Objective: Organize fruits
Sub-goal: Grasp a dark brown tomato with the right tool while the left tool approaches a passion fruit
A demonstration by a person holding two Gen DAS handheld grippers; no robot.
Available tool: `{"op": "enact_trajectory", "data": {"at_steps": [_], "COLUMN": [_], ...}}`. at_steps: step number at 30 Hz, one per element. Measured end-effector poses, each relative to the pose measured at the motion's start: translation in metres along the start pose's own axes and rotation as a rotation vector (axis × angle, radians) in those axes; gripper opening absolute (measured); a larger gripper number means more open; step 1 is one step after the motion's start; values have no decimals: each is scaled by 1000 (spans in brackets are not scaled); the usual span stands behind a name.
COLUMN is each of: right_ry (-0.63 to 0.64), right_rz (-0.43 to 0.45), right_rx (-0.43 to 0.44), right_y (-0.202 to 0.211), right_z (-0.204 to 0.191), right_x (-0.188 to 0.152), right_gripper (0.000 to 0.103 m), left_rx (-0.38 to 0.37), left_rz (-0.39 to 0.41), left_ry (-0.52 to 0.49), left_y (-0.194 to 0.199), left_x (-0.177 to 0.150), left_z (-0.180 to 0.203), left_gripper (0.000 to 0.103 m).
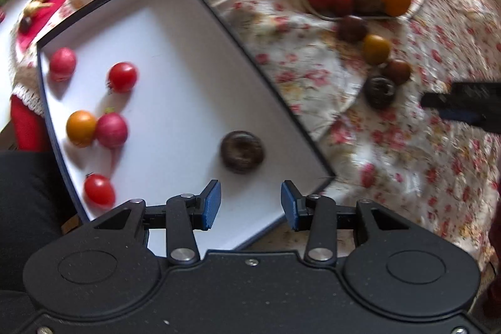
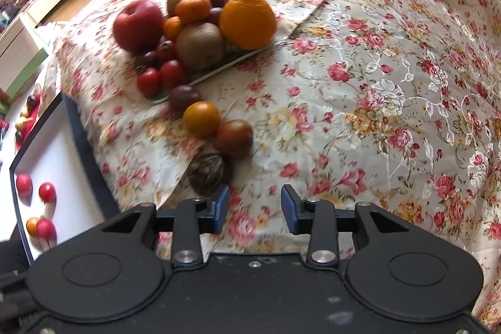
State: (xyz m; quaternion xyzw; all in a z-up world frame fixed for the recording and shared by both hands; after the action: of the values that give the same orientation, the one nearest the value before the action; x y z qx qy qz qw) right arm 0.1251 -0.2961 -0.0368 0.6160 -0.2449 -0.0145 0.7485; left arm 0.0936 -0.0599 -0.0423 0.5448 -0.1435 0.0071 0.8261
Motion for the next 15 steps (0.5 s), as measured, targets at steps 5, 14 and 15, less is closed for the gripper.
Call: {"op": "enact_trajectory", "data": {"at_steps": [5, 14, 15], "right_ry": [-28, -14, -10], "right_rz": [-5, -18, -21], "right_rx": [17, 42, 42], "right_y": [-13, -33, -36], "right_z": [-3, -21, -24], "right_x": [21, 34, 34], "right_gripper": [42, 43, 44], "left_rx": [24, 26, 26], "left_rz": [5, -16, -18], "left_ry": [-50, -66, -67], "left_y": [-3, -22, -23], "left_x": [8, 16, 17], "left_z": [21, 39, 40], "left_gripper": [50, 50, 50]}}
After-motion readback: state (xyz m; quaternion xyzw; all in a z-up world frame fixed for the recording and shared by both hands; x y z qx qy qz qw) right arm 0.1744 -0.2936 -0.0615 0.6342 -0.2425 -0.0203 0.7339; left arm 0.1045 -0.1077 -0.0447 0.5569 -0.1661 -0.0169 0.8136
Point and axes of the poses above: each gripper's, at about its wrist camera, not at the fingertips, and y roughly against the way its jaws point, z to its right, x to its top, the point moved 6 cm from there along -y, roughly the way its jaws point, and after that the axes turned 13 degrees about -x, right-handed, at the moved point
